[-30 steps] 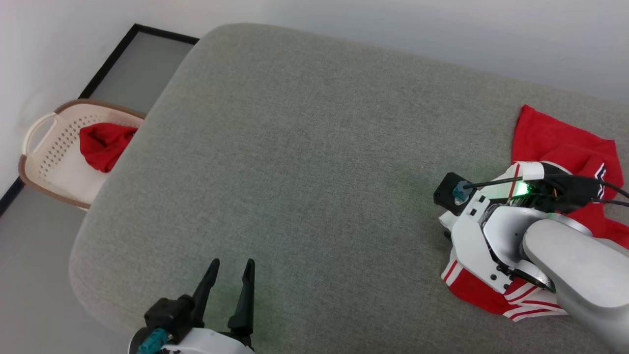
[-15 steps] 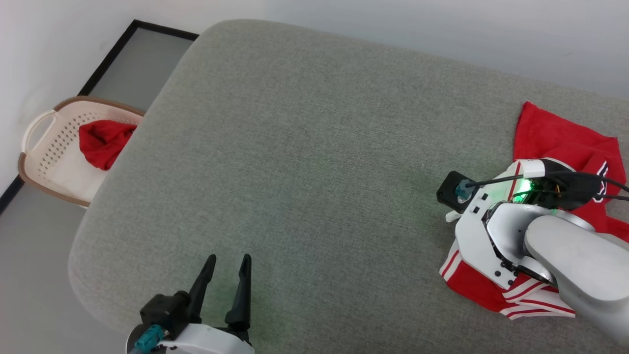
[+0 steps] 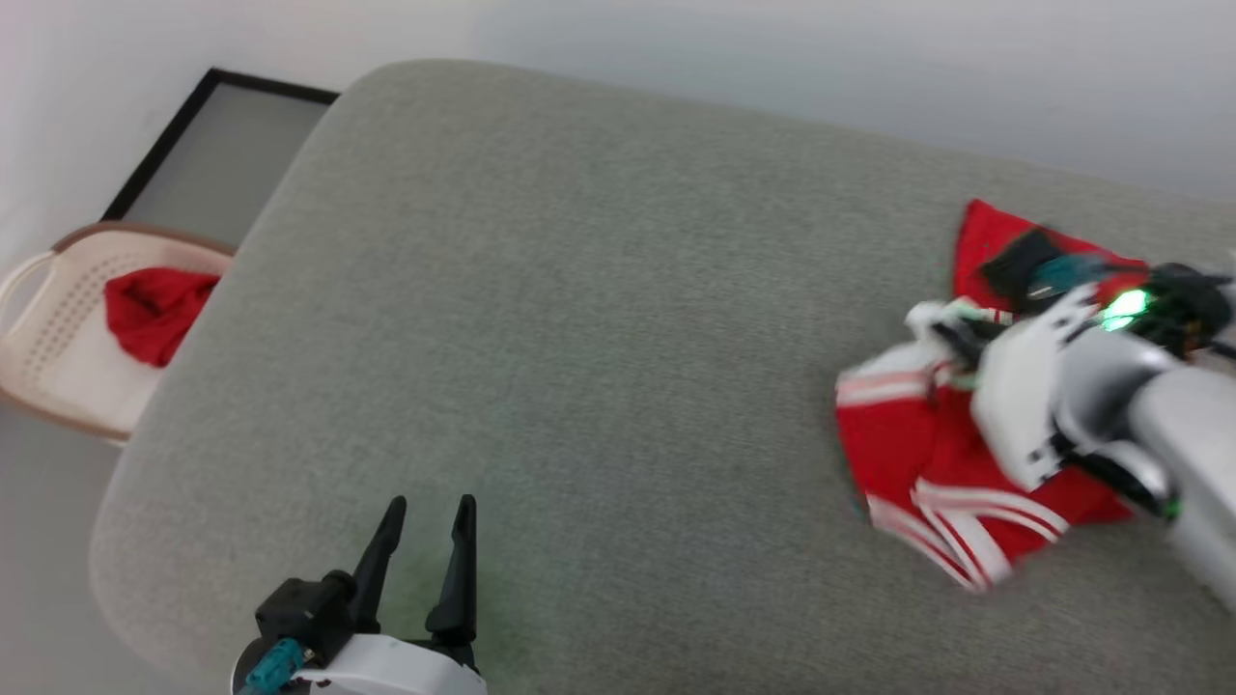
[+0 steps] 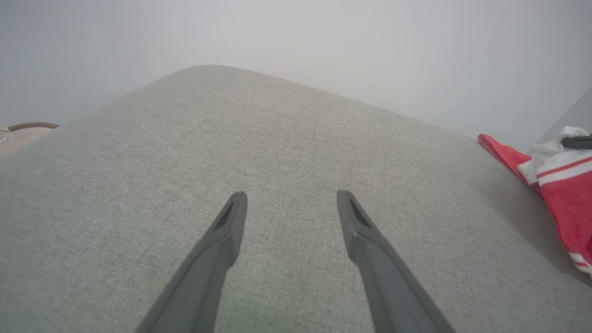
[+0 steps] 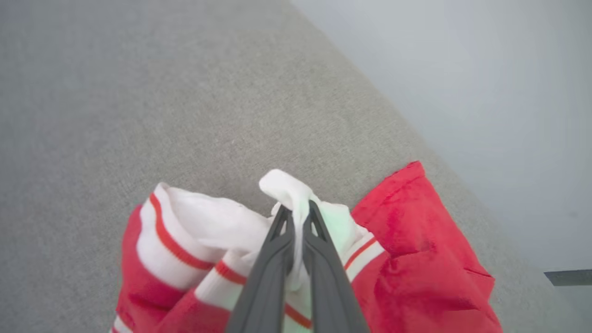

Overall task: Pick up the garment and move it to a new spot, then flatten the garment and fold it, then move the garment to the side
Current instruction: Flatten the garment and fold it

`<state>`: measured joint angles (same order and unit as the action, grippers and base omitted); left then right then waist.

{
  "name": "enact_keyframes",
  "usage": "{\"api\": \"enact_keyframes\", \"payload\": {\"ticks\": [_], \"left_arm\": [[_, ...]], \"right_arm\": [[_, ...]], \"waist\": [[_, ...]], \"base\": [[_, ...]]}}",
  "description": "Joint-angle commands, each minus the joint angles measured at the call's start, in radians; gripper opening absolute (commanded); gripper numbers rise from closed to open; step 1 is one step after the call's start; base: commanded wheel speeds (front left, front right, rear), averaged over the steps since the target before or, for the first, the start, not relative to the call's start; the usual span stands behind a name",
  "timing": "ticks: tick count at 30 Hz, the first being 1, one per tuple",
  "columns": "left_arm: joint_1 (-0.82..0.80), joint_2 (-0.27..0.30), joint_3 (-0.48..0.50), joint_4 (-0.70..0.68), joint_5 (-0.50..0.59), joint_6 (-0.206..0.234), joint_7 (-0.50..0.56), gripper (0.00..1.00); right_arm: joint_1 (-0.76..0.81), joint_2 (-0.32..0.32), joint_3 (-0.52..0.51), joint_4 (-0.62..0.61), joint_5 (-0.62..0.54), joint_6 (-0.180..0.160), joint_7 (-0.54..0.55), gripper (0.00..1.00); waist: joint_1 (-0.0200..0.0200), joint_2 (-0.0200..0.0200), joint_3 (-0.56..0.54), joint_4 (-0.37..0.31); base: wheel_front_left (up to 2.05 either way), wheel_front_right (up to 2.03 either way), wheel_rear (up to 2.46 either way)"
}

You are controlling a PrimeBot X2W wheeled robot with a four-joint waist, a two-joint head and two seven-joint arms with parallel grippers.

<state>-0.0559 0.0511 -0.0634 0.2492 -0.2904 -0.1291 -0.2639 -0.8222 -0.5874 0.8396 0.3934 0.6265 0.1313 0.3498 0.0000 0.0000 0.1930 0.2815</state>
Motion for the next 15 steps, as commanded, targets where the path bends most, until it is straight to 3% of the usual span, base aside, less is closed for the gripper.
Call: {"api": "enact_keyframes", "payload": {"ticks": [1, 7, 15], "left_arm": [[0.007, 0.000, 0.003, -0.002, 0.003, -0.002, 0.000, 1.00], [0.011, 0.006, 0.009, -0.011, 0.014, -0.002, 0.000, 1.00], [0.007, 0.024, 0.004, -0.020, 0.015, -0.002, 0.000, 1.00]], "right_arm": [[0.020, -0.012, -0.031, -0.008, 0.012, -0.001, -0.009, 0.00], [0.200, -0.050, -0.318, -0.085, -0.022, -0.001, -0.079, 0.00], [0.555, 0.023, -0.725, -0.207, -0.075, -0.001, -0.099, 0.00]], "waist": [[0.0000, 0.0000, -0.013, -0.029], [0.0000, 0.0000, -0.026, -0.098], [0.0000, 0.0000, -0.025, -0.189]], "base": [[0.00, 0.00, 0.00], [0.00, 0.00, 0.00], [0.00, 0.00, 0.00]]}}
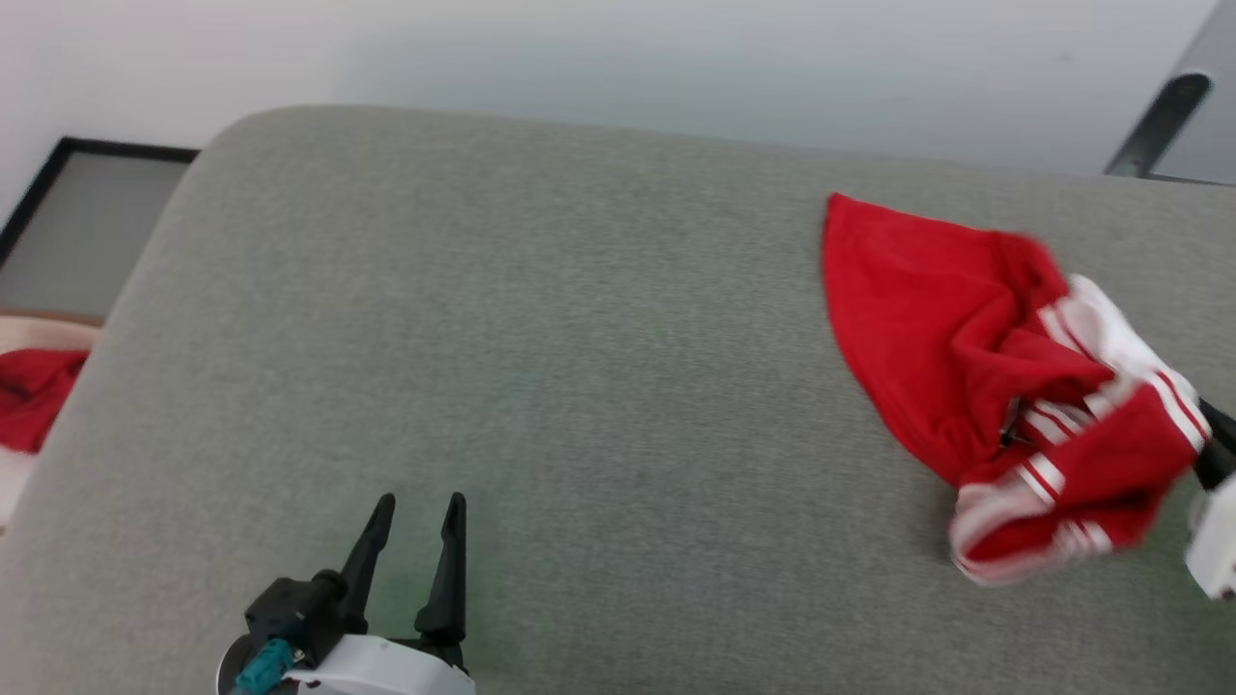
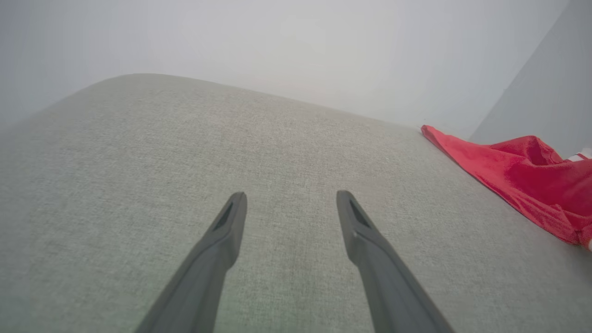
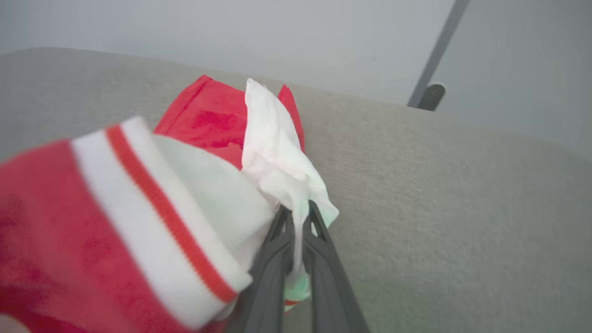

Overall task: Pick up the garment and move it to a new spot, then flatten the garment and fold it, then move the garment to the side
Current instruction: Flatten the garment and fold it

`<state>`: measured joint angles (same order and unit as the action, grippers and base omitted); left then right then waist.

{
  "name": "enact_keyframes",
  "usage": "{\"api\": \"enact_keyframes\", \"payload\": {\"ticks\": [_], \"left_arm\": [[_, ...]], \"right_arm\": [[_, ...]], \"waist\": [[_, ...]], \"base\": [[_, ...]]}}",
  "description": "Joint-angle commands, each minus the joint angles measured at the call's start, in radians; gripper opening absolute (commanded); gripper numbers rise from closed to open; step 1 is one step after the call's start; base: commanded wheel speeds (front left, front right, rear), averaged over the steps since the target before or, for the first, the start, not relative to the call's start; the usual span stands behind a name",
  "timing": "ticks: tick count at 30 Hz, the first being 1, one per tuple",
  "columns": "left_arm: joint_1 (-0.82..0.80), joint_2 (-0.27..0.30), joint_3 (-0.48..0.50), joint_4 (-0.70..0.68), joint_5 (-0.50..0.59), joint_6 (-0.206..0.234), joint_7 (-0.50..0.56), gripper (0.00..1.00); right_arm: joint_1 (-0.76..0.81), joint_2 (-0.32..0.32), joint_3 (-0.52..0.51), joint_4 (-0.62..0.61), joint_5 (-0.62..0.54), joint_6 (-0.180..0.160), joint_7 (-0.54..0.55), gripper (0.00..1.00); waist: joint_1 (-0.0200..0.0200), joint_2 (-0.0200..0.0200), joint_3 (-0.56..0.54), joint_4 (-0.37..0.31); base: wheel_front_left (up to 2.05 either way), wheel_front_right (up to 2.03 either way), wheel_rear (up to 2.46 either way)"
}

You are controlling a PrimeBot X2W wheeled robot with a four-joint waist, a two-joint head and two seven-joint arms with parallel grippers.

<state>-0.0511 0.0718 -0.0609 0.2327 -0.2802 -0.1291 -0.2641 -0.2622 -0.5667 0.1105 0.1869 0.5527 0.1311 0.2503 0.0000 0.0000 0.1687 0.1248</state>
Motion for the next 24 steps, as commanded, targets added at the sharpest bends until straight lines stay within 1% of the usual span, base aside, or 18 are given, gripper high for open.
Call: {"api": "enact_keyframes", "payload": {"ticks": [1, 5, 7, 10, 11, 12, 13, 14, 15, 19, 22, 24], "left_arm": [[0.001, 0.007, 0.000, -0.003, 0.004, -0.002, 0.000, 1.00], [-0.010, 0.017, -0.005, -0.002, 0.002, -0.002, 0.000, 1.00], [-0.013, 0.023, -0.008, -0.001, 0.000, -0.002, 0.000, 1.00], [-0.022, 0.032, -0.012, 0.001, -0.001, -0.002, 0.000, 1.00], [-0.024, 0.034, -0.013, 0.001, -0.002, -0.002, 0.000, 1.00], [-0.025, 0.036, -0.016, 0.002, -0.003, -0.002, 0.000, 1.00], [-0.026, 0.038, -0.016, 0.003, -0.004, -0.002, 0.000, 1.00], [-0.028, 0.040, -0.017, 0.003, -0.005, -0.002, 0.000, 1.00], [-0.028, 0.041, -0.020, 0.004, -0.005, -0.002, 0.000, 1.00], [-0.030, 0.048, -0.023, 0.004, -0.008, -0.002, 0.000, 1.00], [-0.030, 0.052, -0.019, 0.003, -0.009, -0.002, 0.000, 1.00], [-0.031, 0.058, -0.018, 0.002, -0.007, -0.002, 0.000, 1.00]], "right_arm": [[0.031, 0.024, -0.040, -0.014, -0.008, -0.001, 0.000, 0.00], [0.132, 0.095, -0.178, -0.049, -0.066, -0.001, 0.010, 0.00], [0.148, 0.152, -0.236, -0.049, -0.061, -0.001, 0.007, 0.00], [0.149, 0.202, -0.331, -0.022, -0.087, -0.001, -0.005, 0.00], [0.142, 0.213, -0.359, -0.008, -0.107, -0.001, -0.011, 0.05], [0.135, 0.221, -0.388, 0.009, -0.131, -0.001, -0.018, 0.22], [0.123, 0.239, -0.417, 0.024, -0.136, -0.001, -0.027, 0.42], [0.112, 0.256, -0.445, 0.041, -0.146, -0.001, -0.035, 0.89], [0.106, 0.265, -0.469, 0.056, -0.163, -0.001, -0.044, 1.00], [0.075, 0.301, -0.552, 0.087, -0.209, -0.001, -0.076, 1.00], [0.064, 0.308, -0.579, 0.083, -0.236, -0.001, -0.090, 1.00], [0.067, 0.315, -0.576, 0.074, -0.236, -0.001, -0.097, 1.00]], "waist": [[0.0000, 0.0000, 0.001, -0.042], [0.0000, 0.0000, 0.008, -0.069], [0.0000, 0.0000, 0.011, -0.079], [0.0000, 0.0000, 0.015, -0.088], [0.0000, 0.0000, 0.016, -0.089], [0.0000, 0.0000, 0.017, -0.090], [0.0000, 0.0000, 0.019, -0.091], [0.0000, 0.0000, 0.019, -0.090], [0.0000, 0.0000, 0.020, -0.089], [0.0000, 0.0000, 0.026, -0.088], [0.0000, 0.0000, 0.030, -0.092], [0.0000, 0.0000, 0.031, -0.098]], "base": [[0.00, 0.00, 0.00], [0.00, 0.00, 0.00], [0.00, 0.00, 0.00], [0.00, 0.00, 0.00], [0.00, 0.00, 0.00], [0.00, 0.00, 0.00], [0.00, 0.00, 0.00], [0.00, 0.00, 0.00], [0.00, 0.00, 0.00], [0.00, 0.00, 0.00], [0.00, 0.00, 0.00], [0.00, 0.00, 0.00]]}}
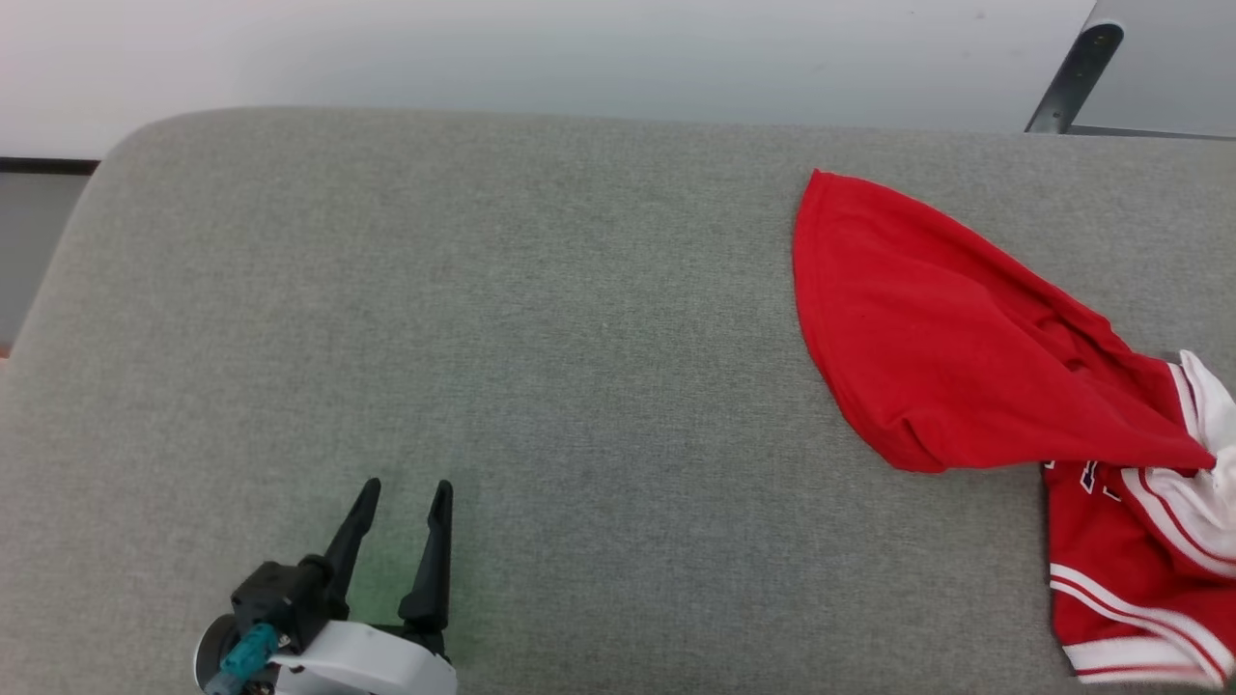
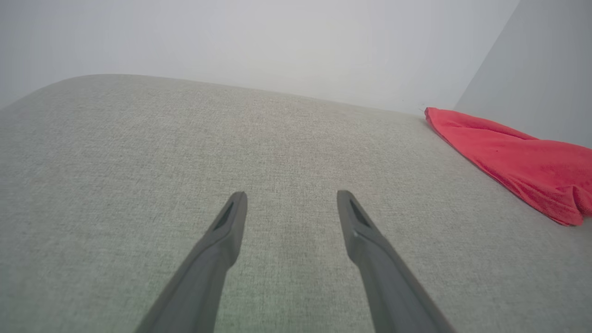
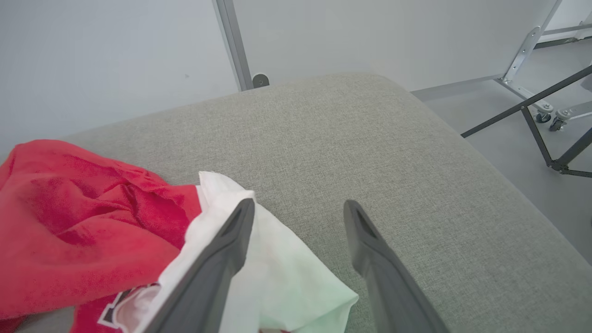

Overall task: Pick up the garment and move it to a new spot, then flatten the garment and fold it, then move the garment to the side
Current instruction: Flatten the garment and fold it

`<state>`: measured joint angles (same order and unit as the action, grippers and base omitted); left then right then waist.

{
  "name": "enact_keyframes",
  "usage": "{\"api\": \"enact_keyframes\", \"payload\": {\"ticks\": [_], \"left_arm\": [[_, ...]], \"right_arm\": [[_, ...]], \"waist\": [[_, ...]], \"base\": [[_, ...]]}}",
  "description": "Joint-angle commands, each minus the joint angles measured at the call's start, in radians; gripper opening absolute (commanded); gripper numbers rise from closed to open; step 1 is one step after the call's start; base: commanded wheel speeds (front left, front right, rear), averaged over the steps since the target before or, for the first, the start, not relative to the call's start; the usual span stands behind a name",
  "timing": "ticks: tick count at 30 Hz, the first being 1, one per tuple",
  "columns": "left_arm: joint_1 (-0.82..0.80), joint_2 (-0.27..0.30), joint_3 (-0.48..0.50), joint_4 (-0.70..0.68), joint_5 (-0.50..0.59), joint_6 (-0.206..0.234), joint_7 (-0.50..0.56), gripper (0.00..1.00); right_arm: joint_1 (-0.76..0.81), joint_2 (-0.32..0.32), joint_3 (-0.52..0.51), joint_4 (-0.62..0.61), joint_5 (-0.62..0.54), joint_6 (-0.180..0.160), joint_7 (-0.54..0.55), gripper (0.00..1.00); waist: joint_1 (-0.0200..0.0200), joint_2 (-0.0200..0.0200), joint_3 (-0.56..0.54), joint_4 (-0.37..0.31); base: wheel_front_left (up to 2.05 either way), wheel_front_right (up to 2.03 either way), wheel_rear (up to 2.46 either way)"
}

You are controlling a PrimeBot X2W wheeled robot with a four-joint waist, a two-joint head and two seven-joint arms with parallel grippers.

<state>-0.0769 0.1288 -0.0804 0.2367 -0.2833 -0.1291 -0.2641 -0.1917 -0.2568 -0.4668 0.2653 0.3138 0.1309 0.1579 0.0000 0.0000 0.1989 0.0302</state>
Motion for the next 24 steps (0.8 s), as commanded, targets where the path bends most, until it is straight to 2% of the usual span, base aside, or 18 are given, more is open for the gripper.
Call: {"api": "enact_keyframes", "payload": {"ticks": [1, 8, 9, 10, 11, 12, 13, 18, 24], "left_arm": [[-0.007, 0.005, 0.003, -0.003, -0.006, -0.002, 0.000, 1.00], [-0.056, 0.054, -0.041, -0.024, -0.047, -0.002, 0.000, 1.00], [-0.093, 0.093, -0.080, -0.033, -0.065, -0.002, 0.004, 1.00], [-0.093, 0.093, -0.080, -0.033, -0.065, -0.002, 0.004, 1.00], [-0.149, 0.142, -0.129, -0.053, -0.079, -0.002, 0.028, 1.00], [-0.149, 0.142, -0.129, -0.053, -0.079, -0.002, 0.028, 1.00], [-0.185, 0.167, -0.166, -0.065, -0.087, -0.002, 0.050, 1.00], [-0.403, 0.302, -0.376, -0.123, -0.147, -0.002, 0.243, 1.00], [-0.694, 0.356, -0.677, -0.134, -0.368, -0.001, 0.537, 1.00]], "right_arm": [[-0.004, 0.008, 0.007, -0.011, 0.005, 0.000, -0.013, 1.00], [0.040, -0.001, 0.142, -0.089, 0.063, -0.001, -0.049, 1.00], [0.061, -0.003, 0.180, -0.125, 0.093, -0.001, -0.058, 1.00], [0.061, -0.003, 0.180, -0.125, 0.093, -0.001, -0.058, 1.00], [0.087, -0.011, 0.239, -0.175, 0.108, 0.000, -0.072, 1.00], [0.087, -0.011, 0.239, -0.175, 0.108, 0.000, -0.072, 1.00], [0.105, -0.014, 0.268, -0.201, 0.117, 0.000, -0.080, 1.00], [0.178, -0.049, 0.436, -0.312, 0.145, 0.000, -0.118, 1.00], [0.209, -0.030, 0.545, -0.343, 0.152, 0.000, -0.148, 1.00]], "waist": [[0.0000, 0.0000, 0.000, -0.008], [0.0000, 0.0000, -0.009, -0.040], [0.0000, 0.0000, -0.014, -0.053], [0.0000, 0.0000, -0.014, -0.053], [0.0000, 0.0000, -0.018, -0.068], [0.0000, 0.0000, -0.018, -0.068], [0.0000, 0.0000, -0.020, -0.075], [0.0000, 0.0000, -0.030, -0.126], [0.0000, 0.0000, -0.022, -0.211]], "base": [[0.00, 0.00, 0.00], [0.00, 0.00, 0.00], [0.00, 0.00, 0.00], [0.00, 0.00, 0.00], [0.00, 0.00, 0.00], [0.00, 0.00, 0.00], [0.00, 0.00, 0.00], [0.00, 0.00, 0.00], [0.00, 0.00, 0.00]]}}
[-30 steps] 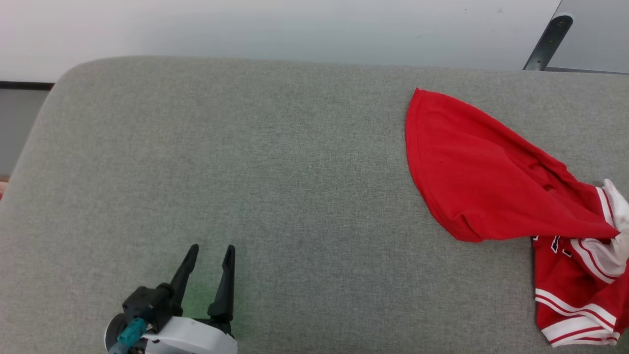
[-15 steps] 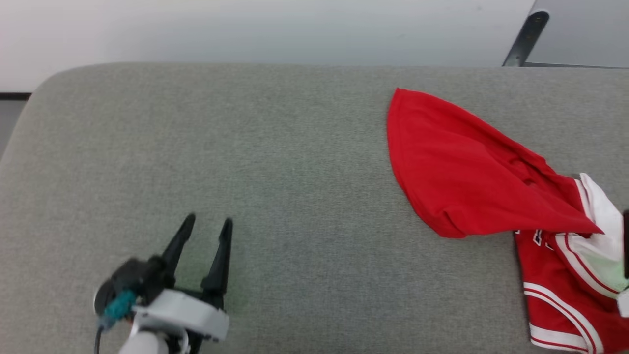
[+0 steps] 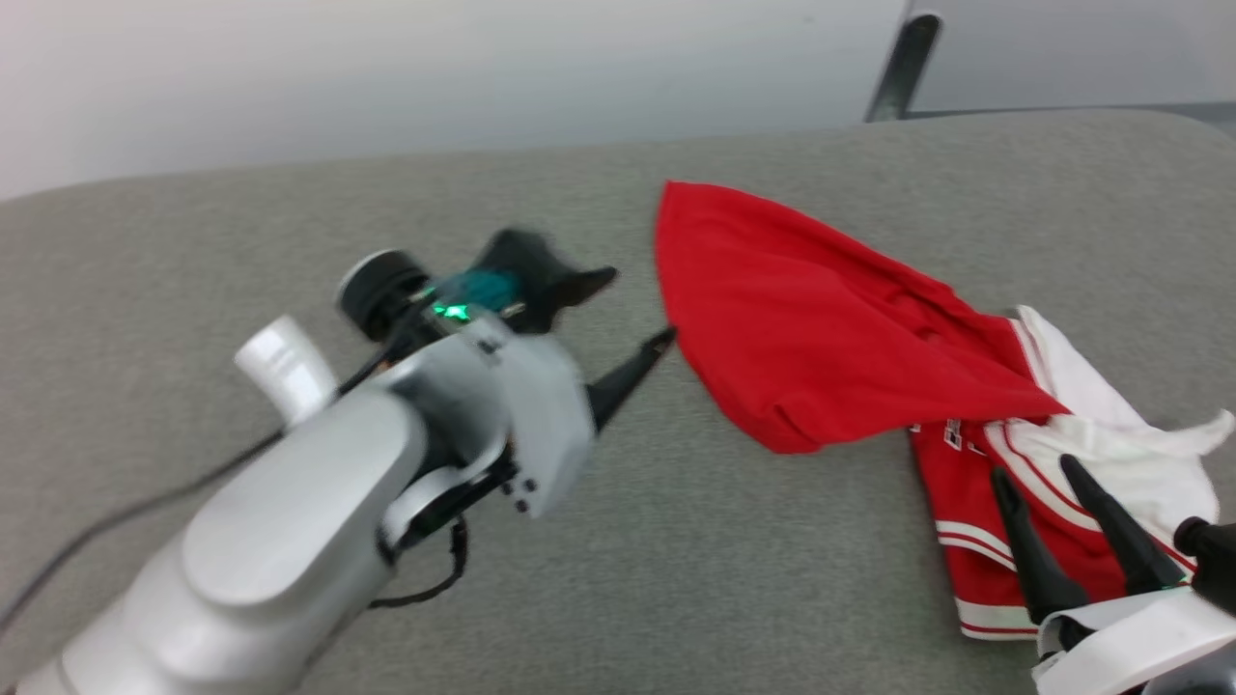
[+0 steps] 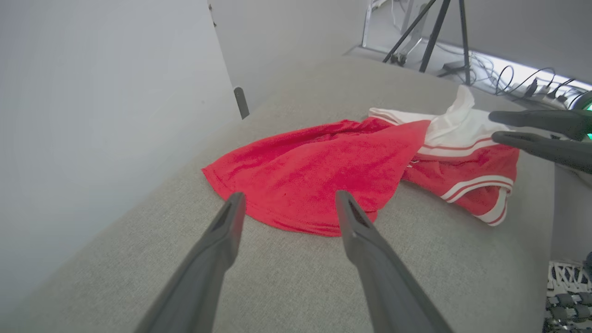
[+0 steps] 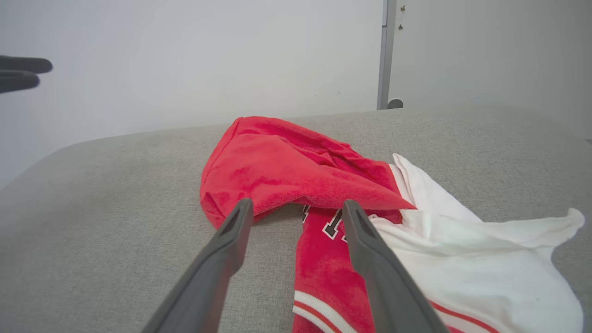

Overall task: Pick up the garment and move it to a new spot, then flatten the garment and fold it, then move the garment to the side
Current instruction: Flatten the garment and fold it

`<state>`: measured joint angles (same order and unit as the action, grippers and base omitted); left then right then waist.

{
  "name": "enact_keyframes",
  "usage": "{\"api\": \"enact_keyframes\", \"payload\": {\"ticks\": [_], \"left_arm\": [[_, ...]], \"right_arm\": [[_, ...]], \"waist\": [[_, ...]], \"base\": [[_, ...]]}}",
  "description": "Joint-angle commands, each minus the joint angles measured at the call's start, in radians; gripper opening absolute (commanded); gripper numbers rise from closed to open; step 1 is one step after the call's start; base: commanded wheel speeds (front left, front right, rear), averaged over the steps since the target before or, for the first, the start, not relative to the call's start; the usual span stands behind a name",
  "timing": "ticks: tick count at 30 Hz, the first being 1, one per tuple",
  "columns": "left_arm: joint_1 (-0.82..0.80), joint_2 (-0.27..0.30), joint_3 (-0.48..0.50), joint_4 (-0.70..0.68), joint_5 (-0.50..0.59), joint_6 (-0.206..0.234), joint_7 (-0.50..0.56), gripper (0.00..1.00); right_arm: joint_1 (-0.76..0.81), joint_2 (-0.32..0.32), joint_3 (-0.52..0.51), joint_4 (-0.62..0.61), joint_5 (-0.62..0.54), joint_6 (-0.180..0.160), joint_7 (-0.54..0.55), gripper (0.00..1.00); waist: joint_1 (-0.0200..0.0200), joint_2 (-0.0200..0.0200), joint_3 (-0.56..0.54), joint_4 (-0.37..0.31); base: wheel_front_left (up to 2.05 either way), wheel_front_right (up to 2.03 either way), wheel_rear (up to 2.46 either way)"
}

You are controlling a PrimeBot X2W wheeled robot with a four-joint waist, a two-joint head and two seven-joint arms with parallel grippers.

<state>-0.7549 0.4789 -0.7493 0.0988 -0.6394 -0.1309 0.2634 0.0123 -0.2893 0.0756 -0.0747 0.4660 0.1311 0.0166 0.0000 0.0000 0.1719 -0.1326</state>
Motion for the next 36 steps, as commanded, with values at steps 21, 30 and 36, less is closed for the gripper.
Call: {"api": "enact_keyframes", "payload": {"ticks": [21, 30, 36], "left_arm": [[-0.406, -0.067, -0.531, 0.306, -0.337, 0.001, 0.270, 1.00], [-0.354, -0.044, -0.530, 0.338, -0.248, 0.001, 0.292, 1.00], [-0.370, -0.049, -0.532, 0.373, -0.257, 0.001, 0.268, 0.00]], "right_arm": [[-0.128, 0.059, 0.140, 0.087, 0.028, -0.001, -0.124, 1.00], [-0.161, 0.057, 0.178, 0.139, 0.047, -0.001, -0.160, 1.00], [-0.168, 0.050, 0.183, 0.153, 0.054, -0.001, -0.171, 1.00]], "waist": [[0.0000, 0.0000, 0.178, -0.263], [0.0000, 0.0000, 0.193, -0.296], [0.0000, 0.0000, 0.192, -0.297]], "base": [[0.00, 0.00, 0.00], [0.00, 0.00, 0.00], [0.00, 0.00, 0.00]]}}
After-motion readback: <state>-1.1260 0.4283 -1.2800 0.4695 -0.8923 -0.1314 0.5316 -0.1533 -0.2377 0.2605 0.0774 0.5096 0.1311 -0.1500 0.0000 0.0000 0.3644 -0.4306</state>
